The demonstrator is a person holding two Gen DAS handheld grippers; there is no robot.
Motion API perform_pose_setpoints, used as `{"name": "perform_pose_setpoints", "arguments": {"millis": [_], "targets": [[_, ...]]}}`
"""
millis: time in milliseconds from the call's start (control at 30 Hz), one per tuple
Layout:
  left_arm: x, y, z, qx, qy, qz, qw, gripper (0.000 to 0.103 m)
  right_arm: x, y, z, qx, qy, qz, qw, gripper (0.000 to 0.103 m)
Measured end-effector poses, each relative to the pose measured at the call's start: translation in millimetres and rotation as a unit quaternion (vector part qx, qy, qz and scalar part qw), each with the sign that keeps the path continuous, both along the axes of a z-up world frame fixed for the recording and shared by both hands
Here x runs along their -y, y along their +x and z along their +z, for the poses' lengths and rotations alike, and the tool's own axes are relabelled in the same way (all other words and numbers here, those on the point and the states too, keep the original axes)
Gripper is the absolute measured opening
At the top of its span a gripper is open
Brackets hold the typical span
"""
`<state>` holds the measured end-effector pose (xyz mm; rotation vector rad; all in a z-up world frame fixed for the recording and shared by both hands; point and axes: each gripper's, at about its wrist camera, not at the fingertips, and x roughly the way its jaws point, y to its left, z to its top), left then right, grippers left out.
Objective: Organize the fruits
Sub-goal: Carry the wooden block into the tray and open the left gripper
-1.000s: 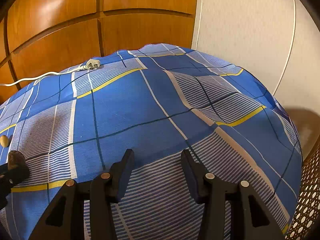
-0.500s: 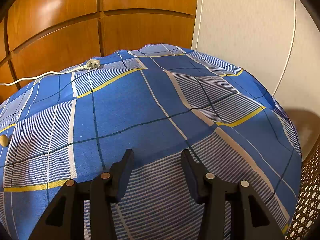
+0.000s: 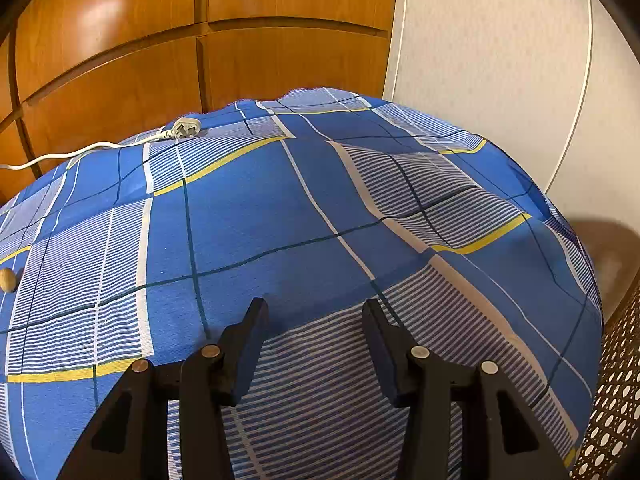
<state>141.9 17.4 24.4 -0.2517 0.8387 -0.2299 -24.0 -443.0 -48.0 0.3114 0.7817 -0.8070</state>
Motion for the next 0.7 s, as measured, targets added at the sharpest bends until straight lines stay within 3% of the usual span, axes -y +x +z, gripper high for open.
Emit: {"name": "perform_pose_setpoints", "arguments": {"millis": [200, 533, 700], "targets": [[-24.9, 11.0, -22.9, -0.021, 0.020, 0.046, 0.9985, 0.041, -0.3, -0.1, 0.1, 0.000, 0.000, 0.000, 1.000, 0.049], [-33.4, -23.9, -24.2, 0.000, 0.049, 0.084, 0.9953, 0.044, -1.0, -0.3, 0.5, -0.003, -0.003, 0.000, 1.000, 0.049], [-51.0, -45.8, -25.7, -0.004, 0.055, 0.138, 0.9889, 0.056, -0.6, -0.9, 0.6, -0.003, -0.003, 0.000, 1.000, 0.049]]}}
